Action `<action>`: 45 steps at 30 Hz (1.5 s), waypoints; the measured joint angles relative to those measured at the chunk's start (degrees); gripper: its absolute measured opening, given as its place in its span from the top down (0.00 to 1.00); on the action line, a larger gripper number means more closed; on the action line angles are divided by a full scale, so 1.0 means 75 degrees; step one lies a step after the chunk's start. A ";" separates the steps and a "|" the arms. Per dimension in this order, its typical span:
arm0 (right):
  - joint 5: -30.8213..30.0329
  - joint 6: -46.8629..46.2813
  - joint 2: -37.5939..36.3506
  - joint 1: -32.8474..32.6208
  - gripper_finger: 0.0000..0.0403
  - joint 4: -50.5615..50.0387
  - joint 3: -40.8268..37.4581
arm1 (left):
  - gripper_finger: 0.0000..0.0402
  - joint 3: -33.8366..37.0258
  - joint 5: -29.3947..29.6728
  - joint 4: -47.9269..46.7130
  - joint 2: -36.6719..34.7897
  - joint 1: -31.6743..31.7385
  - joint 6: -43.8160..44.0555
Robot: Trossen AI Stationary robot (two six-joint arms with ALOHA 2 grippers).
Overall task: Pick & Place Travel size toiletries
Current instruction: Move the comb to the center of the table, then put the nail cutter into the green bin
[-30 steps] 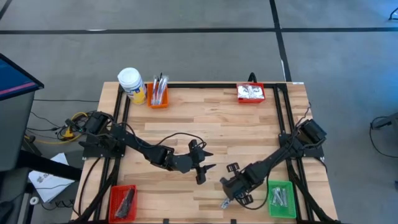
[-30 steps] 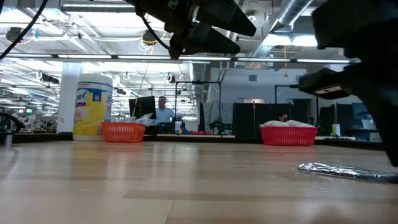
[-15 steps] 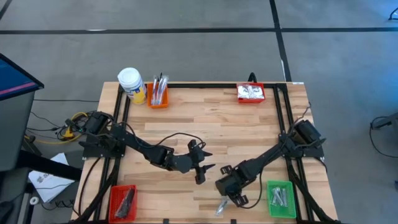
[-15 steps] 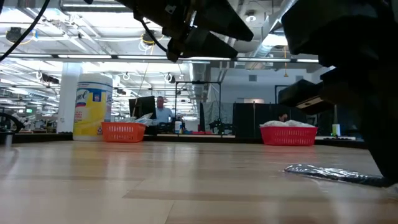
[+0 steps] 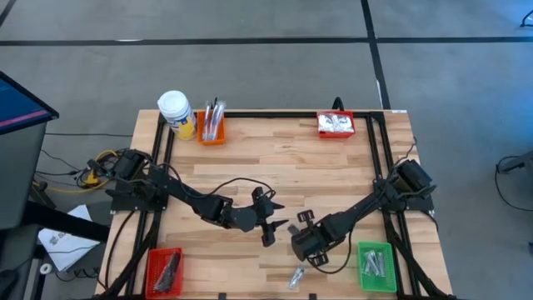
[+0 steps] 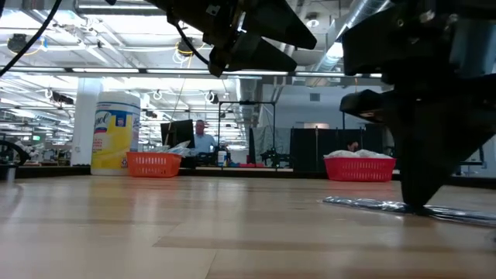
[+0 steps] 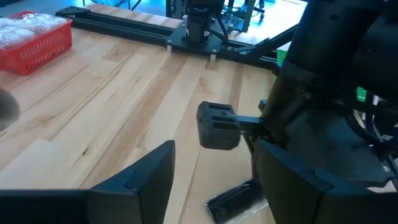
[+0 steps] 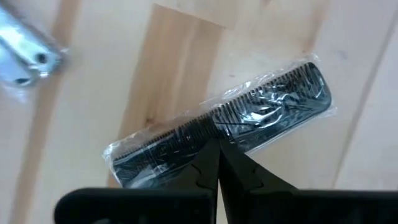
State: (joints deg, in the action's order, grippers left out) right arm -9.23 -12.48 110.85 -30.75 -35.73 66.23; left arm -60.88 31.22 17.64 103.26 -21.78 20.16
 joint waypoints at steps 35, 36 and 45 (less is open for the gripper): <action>0.1743 0.1991 -0.1533 -0.1014 1.00 -0.0052 0.0367 | 0.47 0.0003 0.0000 0.0007 0.0000 0.0000 -0.0022; 0.1640 0.2091 -0.1392 -0.1022 1.00 -0.0035 0.0359 | 0.47 0.0003 0.0000 0.0007 0.0000 0.0000 -0.0023; 0.3411 0.2319 -0.0608 -0.0595 1.00 0.0709 0.0362 | 0.47 0.0003 0.0000 0.0018 0.0000 -0.0012 0.0019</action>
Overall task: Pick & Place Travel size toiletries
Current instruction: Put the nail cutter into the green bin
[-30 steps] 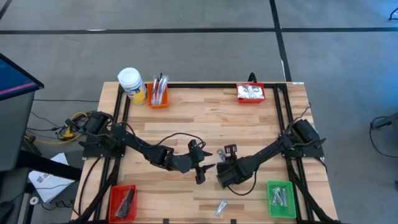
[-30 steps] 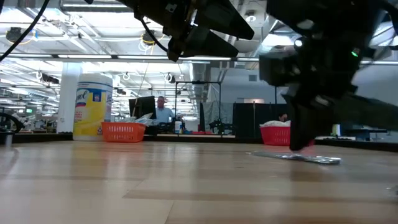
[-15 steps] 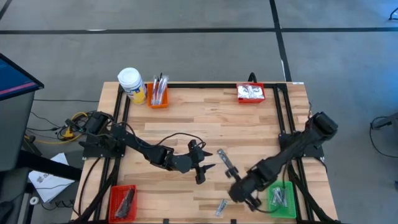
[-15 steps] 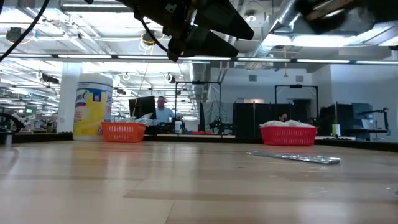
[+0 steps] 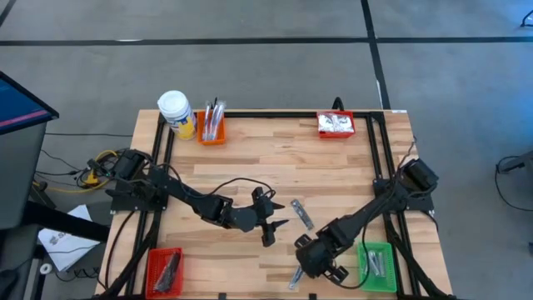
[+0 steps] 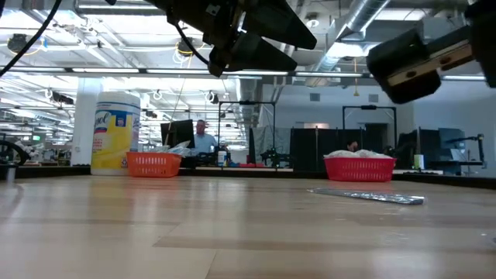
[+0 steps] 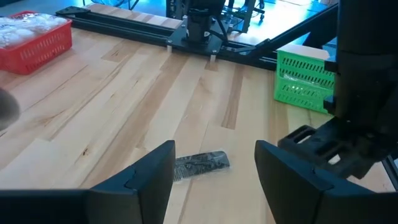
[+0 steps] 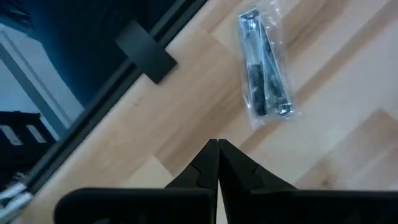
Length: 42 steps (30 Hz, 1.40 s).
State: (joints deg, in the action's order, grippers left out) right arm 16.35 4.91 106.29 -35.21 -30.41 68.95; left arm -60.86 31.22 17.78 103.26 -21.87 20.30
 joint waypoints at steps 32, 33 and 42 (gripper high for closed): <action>-0.0892 0.1616 0.0118 -0.0812 1.00 0.2282 0.0009 | 0.47 0.0866 0.0502 0.0363 0.0000 -0.0772 0.2942; -0.1064 0.1513 0.0118 -0.0871 1.00 0.2371 0.0009 | 0.47 0.0866 0.0663 0.0557 0.0000 -0.0910 0.2934; -0.1893 0.0522 0.0118 -0.1072 1.00 0.2477 0.0011 | 0.47 0.0857 0.2183 0.1728 0.0000 -0.2053 0.2565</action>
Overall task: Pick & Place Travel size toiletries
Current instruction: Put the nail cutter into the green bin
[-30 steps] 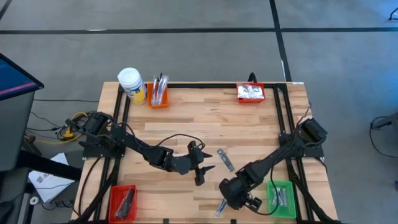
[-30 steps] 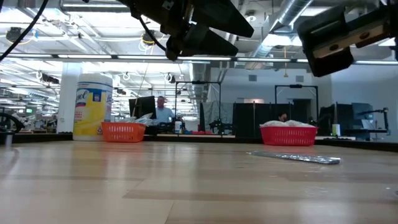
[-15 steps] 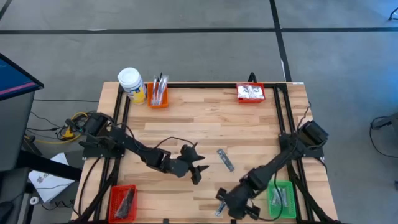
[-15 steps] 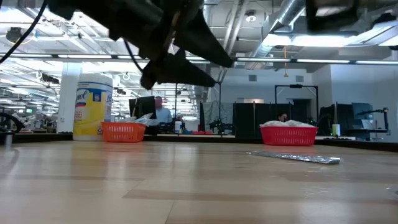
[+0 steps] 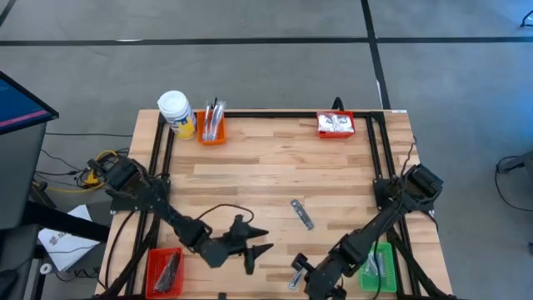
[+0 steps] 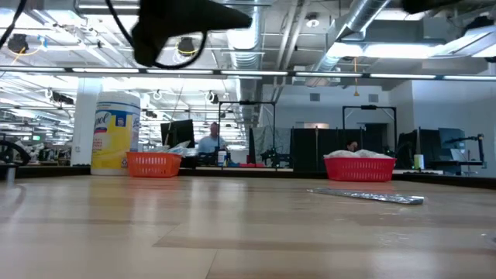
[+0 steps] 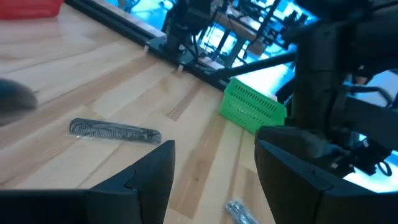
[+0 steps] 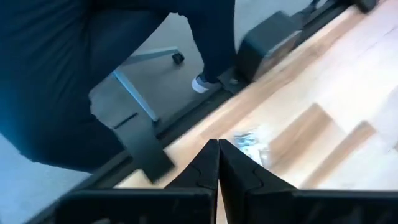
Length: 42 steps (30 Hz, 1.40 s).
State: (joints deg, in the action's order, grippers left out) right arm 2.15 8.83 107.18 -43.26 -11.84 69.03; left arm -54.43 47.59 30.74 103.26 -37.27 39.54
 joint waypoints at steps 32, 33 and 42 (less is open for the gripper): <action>-0.0717 -0.0587 0.1699 0.0631 1.00 0.0131 0.0609 | 0.47 0.0000 0.0874 0.0161 0.0000 -0.0414 0.0132; -0.0827 -0.0584 0.1699 0.0634 1.00 0.0128 0.0609 | 0.47 0.0000 0.0874 0.0160 0.0000 -0.0414 0.0132; -0.1554 -0.0901 0.1702 0.0744 1.00 0.0062 0.0602 | 0.47 0.0000 0.0874 0.0158 0.0000 -0.0414 0.0103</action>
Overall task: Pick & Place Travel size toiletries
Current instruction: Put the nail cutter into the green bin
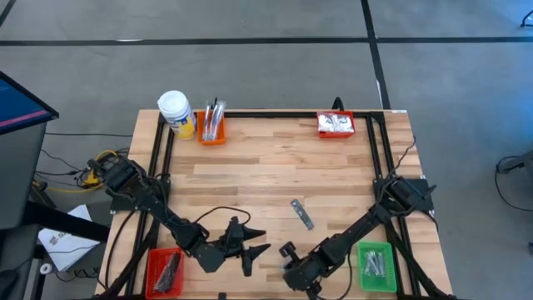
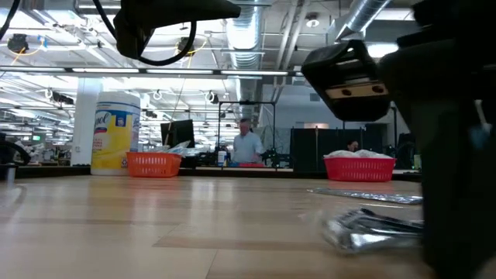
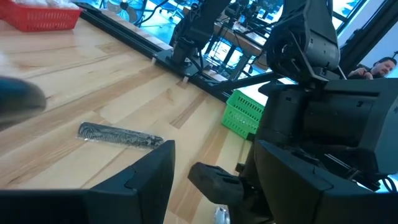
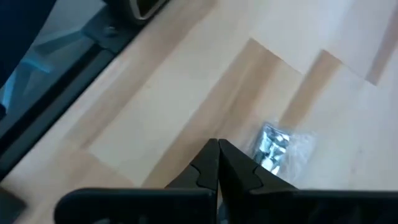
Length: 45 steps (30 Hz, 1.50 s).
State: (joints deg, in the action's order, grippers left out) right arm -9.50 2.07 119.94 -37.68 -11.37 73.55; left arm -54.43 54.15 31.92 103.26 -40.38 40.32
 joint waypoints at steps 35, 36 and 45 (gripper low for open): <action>-0.2653 -0.2783 -0.0820 -0.0388 1.00 -0.1343 -0.0041 | 0.47 0.0536 -0.1535 -0.0012 0.0000 0.0873 -0.0875; -0.2847 -0.2930 -0.0862 -0.0450 1.00 -0.1350 -0.0036 | 0.47 0.0536 -0.1675 -0.0015 0.0000 0.0951 -0.0894; -0.3167 -0.5126 -0.0956 -0.0503 1.00 -0.2633 -0.0030 | 0.47 0.0538 -0.2276 -0.0003 0.0000 0.1245 -0.1119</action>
State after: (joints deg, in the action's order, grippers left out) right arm -33.26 -36.38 112.77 -41.45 -31.12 73.32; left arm -50.40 37.08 31.90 103.26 -31.05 31.92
